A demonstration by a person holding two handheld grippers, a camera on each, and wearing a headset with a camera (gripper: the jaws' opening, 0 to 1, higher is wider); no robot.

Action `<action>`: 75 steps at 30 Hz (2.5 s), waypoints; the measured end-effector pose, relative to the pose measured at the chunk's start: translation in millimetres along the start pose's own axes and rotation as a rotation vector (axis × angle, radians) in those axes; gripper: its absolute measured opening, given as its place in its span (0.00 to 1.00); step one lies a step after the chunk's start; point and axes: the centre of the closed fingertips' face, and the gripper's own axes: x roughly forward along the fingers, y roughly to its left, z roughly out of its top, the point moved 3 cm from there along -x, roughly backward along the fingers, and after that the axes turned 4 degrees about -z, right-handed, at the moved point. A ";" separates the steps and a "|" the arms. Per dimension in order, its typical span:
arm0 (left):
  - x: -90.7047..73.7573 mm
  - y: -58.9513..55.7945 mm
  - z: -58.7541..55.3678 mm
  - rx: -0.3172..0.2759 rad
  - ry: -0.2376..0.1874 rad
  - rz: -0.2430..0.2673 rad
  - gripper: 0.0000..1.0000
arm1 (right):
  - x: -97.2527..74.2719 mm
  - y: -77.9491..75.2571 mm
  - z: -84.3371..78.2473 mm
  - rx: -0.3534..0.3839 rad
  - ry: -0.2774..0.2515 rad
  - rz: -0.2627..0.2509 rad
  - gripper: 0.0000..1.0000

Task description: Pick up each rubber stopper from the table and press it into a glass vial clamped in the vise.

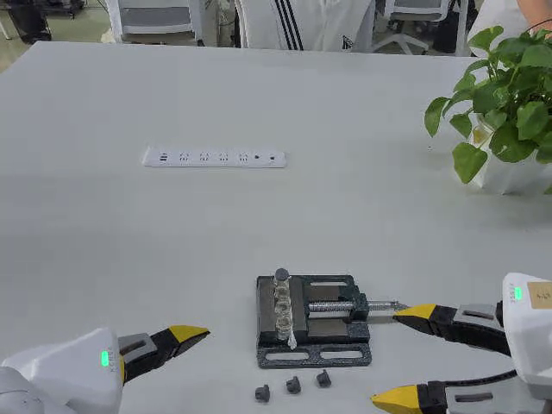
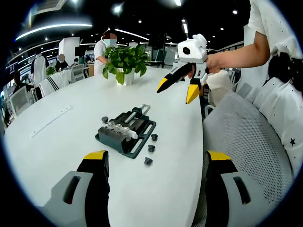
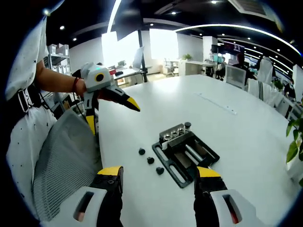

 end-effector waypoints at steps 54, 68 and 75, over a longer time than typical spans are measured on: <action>76.6 31.4 -55.0 0.206 0.383 -0.085 0.11 | -35.9 -15.6 -45.9 0.130 -0.029 -0.104 0.56; 78.7 32.8 -57.9 0.211 0.401 -0.090 0.06 | -35.7 -18.2 -48.3 0.134 -0.022 -0.107 0.56; 79.5 32.7 -58.0 0.201 0.399 -0.085 0.05 | -33.8 -16.9 -45.5 0.132 -0.027 -0.103 0.55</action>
